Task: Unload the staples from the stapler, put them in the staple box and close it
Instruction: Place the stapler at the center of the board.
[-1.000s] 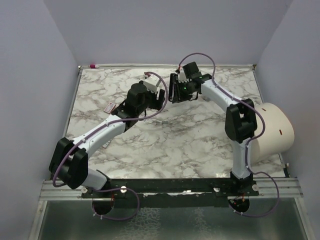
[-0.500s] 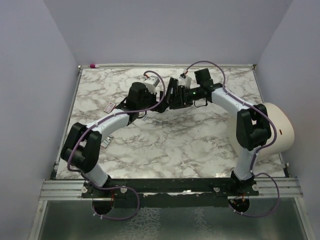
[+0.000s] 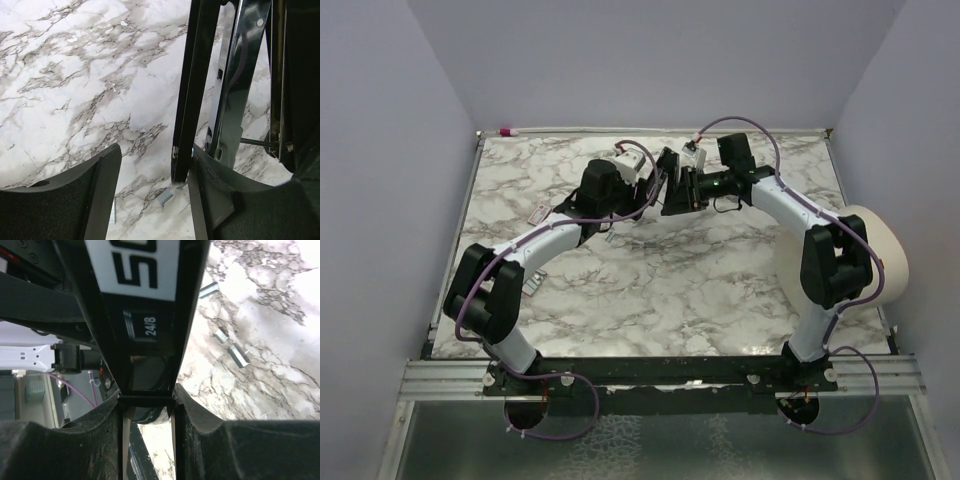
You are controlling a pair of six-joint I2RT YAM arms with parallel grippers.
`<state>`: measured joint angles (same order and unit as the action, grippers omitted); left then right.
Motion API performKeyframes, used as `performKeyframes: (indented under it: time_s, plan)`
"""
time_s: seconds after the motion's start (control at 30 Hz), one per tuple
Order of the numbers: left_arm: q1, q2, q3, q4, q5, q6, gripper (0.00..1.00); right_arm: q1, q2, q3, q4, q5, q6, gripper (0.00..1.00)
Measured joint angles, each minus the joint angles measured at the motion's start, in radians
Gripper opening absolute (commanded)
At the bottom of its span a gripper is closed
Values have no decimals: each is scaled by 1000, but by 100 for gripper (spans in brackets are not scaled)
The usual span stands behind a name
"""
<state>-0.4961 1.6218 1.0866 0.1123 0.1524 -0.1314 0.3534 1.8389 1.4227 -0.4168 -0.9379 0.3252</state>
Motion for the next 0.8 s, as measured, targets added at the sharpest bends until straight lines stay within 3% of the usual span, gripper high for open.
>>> performKeyframes:
  time_s: [0.17, 0.3, 0.53, 0.8]
  plan:
    - [-45, 2, 0, -18, -31, 82, 58, -1, -3, -16, -1, -59, -10, 1]
    - [-91, 1, -14, -4, -108, 155, 31, -9, -5, -42, -10, -76, -36, 1]
    - [-109, -10, -80, 98, -218, 386, 4, -8, -85, -136, -61, -53, -123, 1]
    - [-75, 22, -77, 219, -152, 651, 0, -12, -263, -283, -77, 35, -178, 1]
